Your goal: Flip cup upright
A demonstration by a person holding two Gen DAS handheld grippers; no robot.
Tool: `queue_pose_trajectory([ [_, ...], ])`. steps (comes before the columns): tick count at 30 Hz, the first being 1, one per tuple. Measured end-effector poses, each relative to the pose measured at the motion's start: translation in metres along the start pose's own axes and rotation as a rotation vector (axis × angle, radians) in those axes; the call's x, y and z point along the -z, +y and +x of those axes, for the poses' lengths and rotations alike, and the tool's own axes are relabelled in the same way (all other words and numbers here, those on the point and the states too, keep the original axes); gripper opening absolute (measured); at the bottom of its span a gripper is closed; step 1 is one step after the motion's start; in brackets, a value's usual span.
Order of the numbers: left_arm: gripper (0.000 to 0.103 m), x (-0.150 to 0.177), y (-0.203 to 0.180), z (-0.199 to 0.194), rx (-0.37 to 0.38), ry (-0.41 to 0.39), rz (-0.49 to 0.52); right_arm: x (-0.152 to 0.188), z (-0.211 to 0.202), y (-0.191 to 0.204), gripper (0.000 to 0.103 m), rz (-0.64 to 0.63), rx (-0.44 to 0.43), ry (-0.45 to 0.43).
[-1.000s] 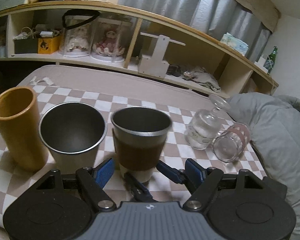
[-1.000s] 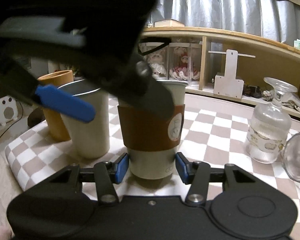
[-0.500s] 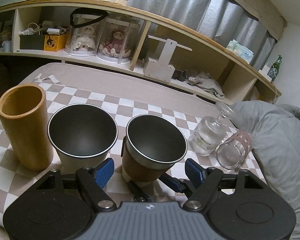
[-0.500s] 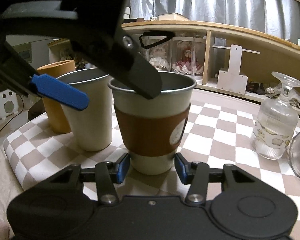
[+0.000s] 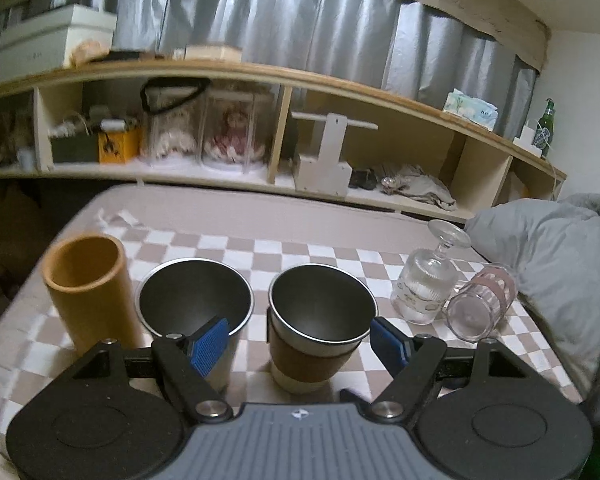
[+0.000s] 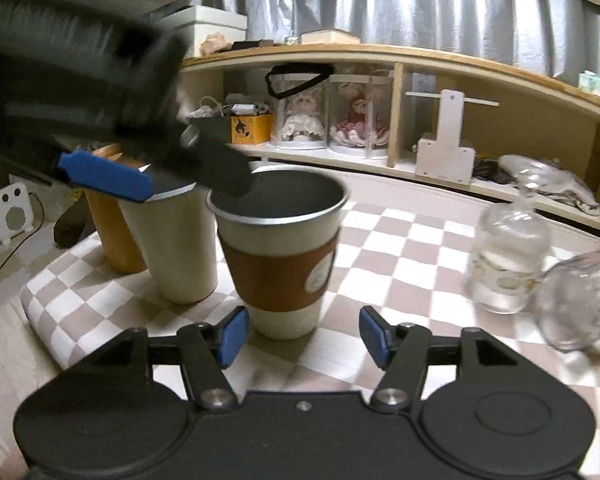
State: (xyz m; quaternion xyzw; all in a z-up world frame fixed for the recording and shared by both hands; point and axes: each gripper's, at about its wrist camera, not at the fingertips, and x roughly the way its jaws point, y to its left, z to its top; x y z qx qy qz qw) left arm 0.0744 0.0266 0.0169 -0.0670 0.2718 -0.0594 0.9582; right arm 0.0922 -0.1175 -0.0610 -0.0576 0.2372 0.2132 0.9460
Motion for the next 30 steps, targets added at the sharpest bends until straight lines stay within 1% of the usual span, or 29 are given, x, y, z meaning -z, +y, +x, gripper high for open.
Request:
queue_pose_trajectory([
  [7,0.079,0.009,0.000,-0.024,-0.022,-0.028,0.019,-0.015,-0.047,-0.009,0.070,0.013,0.035,-0.029],
  [8,0.080,0.011,-0.001,-0.026,-0.027,-0.028,0.022,-0.016,-0.053,-0.010,0.071,0.014,0.046,-0.035],
  [10,0.087,0.014,-0.001,-0.031,-0.038,-0.034,0.026,-0.017,-0.064,-0.014,0.073,0.030,0.066,-0.044],
  [11,0.088,0.017,-0.002,-0.034,-0.042,-0.038,0.031,-0.018,-0.069,-0.016,0.074,0.042,0.076,-0.046],
  [14,0.092,0.023,-0.004,-0.041,-0.049,-0.043,0.045,-0.015,-0.086,-0.022,0.076,0.063,0.112,-0.057],
  [19,0.099,0.034,-0.010,-0.051,-0.070,-0.059,0.077,-0.010,-0.110,-0.027,0.083,0.078,0.156,-0.082],
  [21,0.100,0.038,-0.012,-0.055,-0.072,-0.064,0.089,-0.008,-0.119,-0.029,0.087,0.087,0.167,-0.090],
  [24,0.103,0.043,-0.015,-0.058,-0.075,-0.068,0.103,-0.003,-0.131,-0.030,0.090,0.092,0.190,-0.099],
  [30,0.103,0.051,-0.019,-0.062,-0.080,-0.063,0.110,0.006,-0.149,-0.035,0.098,0.115,0.226,-0.106],
])
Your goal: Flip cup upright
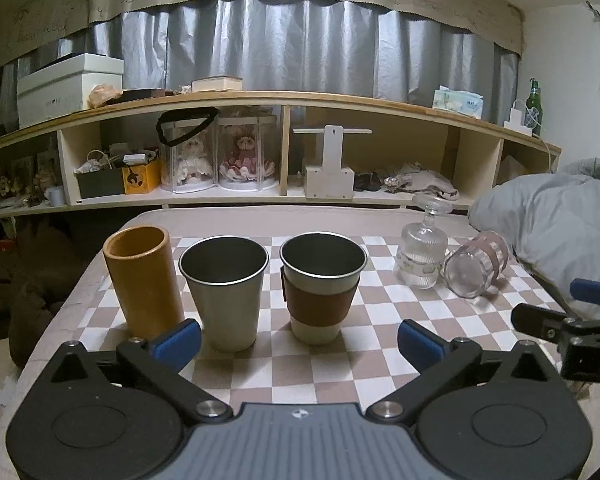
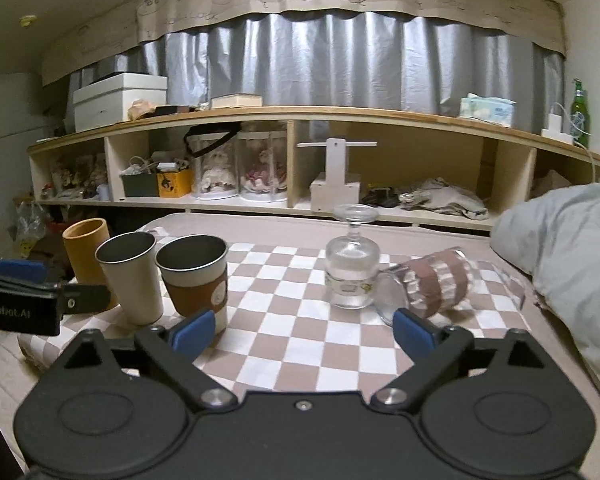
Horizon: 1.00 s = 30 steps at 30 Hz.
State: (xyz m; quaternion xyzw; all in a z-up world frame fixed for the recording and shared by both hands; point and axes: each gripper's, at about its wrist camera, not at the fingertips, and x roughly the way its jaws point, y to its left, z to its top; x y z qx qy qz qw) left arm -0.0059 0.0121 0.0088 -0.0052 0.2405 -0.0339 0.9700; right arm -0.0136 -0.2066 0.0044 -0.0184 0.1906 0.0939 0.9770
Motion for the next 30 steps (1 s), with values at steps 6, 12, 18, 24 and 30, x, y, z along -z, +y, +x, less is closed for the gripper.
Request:
queue_pose_trajectory([
  [6,0.103,0.008,-0.005,-0.002,-0.009,0.002,0.023,0.006,-0.004,-0.004,0.101,-0.003,0.025,0.019],
  [12,0.103,0.011,-0.006,-0.001,-0.015,0.005,0.032,0.009,-0.002,-0.004,0.102,-0.011,0.031,0.032],
  [18,0.103,0.013,-0.008,0.001,-0.010,0.014,0.041,0.012,-0.001,-0.001,0.102,-0.031,0.030,0.043],
  [24,0.103,0.013,-0.007,0.001,-0.008,0.012,0.035,0.012,-0.001,-0.001,0.102,-0.034,0.033,0.041],
  [30,0.103,0.013,-0.007,0.001,-0.008,0.013,0.035,0.010,-0.002,-0.002,0.102,-0.032,0.035,0.042],
])
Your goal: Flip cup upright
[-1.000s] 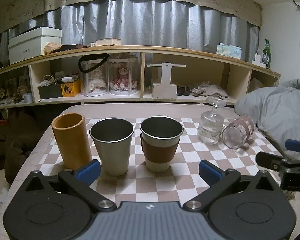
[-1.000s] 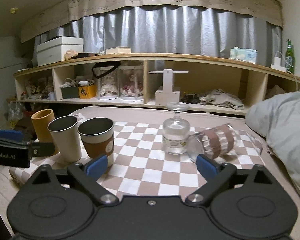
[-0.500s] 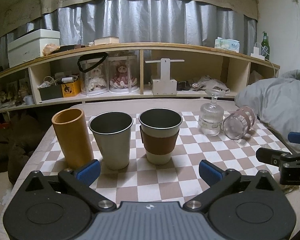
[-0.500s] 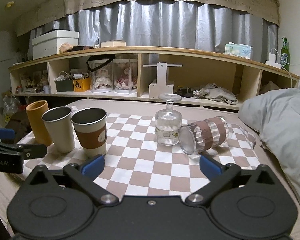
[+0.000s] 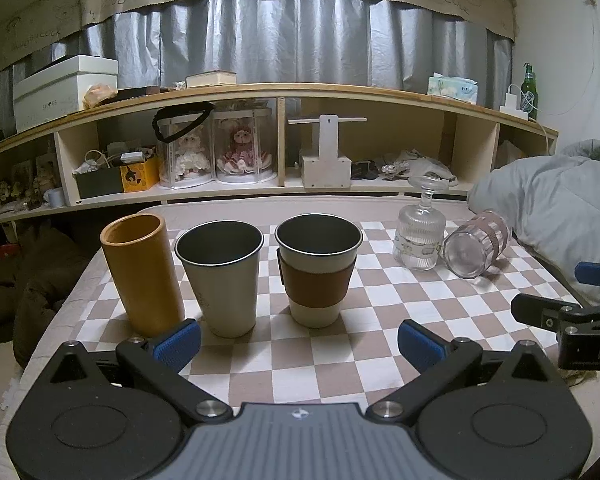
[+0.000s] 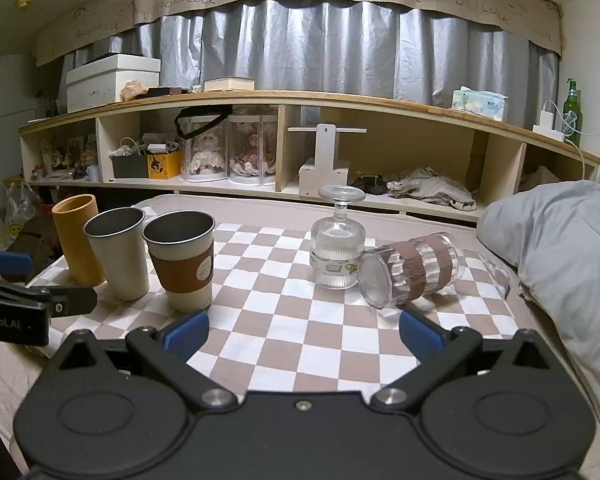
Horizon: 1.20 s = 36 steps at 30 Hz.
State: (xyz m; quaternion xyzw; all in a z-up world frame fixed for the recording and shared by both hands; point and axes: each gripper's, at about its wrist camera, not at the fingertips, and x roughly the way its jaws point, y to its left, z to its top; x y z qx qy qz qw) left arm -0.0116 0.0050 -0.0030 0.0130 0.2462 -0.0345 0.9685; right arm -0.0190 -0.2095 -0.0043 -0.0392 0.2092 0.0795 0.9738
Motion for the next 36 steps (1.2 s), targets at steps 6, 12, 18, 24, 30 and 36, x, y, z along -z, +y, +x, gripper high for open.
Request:
queue_pose_trajectory([
  [6,0.103,0.0001,-0.0001,-0.0003,-0.001,-0.001,0.000,-0.0006,0.0006,-0.0005,0.102,-0.001,0.001,0.004],
  [12,0.103,0.0001,-0.0008,-0.0005,-0.001,-0.003,0.000,-0.0006,0.0009,-0.0020,0.102,0.001,0.005,0.004],
  [18,0.103,0.0001,-0.0004,-0.0004,-0.001,-0.002,0.000,-0.0006,0.0009,-0.0026,0.102,0.002,0.007,0.002],
  [24,0.103,0.0002,-0.0004,-0.0002,-0.001,-0.002,0.000,0.0003,0.0012,-0.0033,0.102,0.007,0.012,-0.002],
  [30,0.103,0.0004,-0.0004,-0.0003,-0.001,-0.003,0.000,0.0001,0.0011,-0.0039,0.102,0.007,0.011,-0.002],
  [36,0.103,0.0005,-0.0006,-0.0003,0.000,-0.003,0.000,0.0002,0.0007,-0.0033,0.102,0.007,0.012,-0.002],
])
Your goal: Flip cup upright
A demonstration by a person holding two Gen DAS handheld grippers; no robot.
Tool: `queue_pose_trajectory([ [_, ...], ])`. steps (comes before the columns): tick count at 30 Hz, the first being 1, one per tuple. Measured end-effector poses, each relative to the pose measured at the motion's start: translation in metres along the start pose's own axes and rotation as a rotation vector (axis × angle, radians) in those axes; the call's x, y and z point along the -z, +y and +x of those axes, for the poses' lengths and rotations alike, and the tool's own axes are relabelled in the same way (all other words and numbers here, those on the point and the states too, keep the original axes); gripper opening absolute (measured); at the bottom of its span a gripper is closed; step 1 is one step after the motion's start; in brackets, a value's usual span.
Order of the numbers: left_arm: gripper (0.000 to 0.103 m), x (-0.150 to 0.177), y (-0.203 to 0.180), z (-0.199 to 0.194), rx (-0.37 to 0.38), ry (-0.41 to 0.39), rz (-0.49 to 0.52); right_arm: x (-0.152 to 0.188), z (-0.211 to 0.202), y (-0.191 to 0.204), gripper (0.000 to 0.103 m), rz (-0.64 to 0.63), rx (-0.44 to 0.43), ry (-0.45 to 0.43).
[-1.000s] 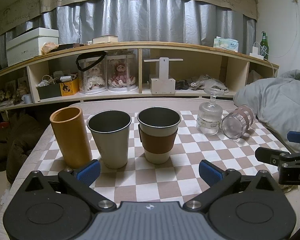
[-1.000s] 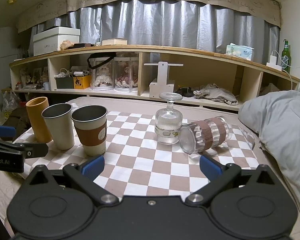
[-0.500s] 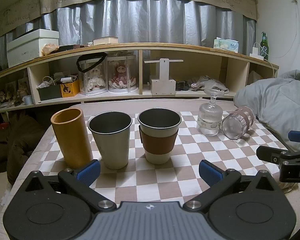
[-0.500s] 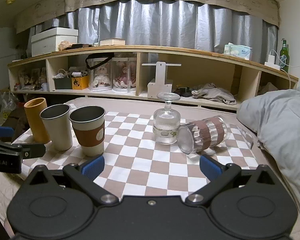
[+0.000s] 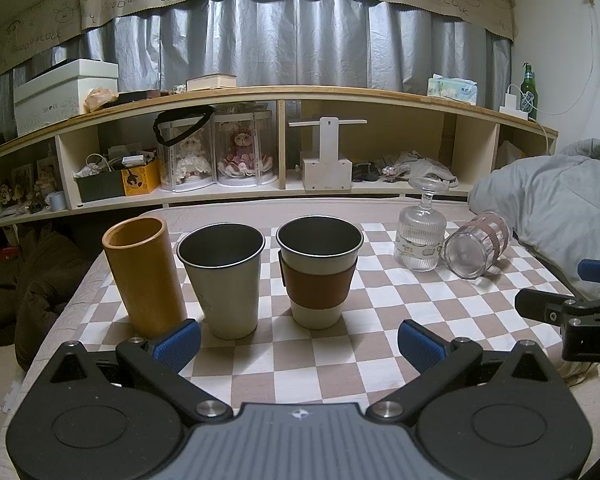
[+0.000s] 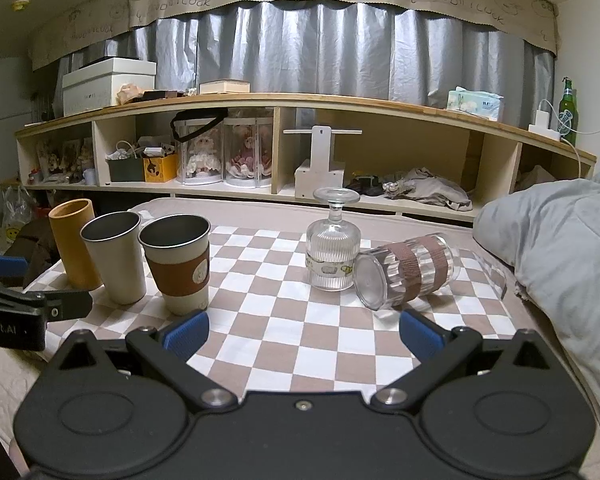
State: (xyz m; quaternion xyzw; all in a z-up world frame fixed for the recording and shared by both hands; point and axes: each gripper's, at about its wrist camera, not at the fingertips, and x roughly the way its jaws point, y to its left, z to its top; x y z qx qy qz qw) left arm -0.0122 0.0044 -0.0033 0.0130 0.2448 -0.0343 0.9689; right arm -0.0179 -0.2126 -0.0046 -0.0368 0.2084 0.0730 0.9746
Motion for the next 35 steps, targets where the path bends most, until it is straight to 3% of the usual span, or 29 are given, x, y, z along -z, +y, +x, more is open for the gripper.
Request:
queue_pose_trajectory([
  [35,0.103,-0.0025,0.0045,0.0007,-0.001,-0.008,0.009,-0.0008,0.0001,0.0015,0.102,0.000,0.001,-0.002],
])
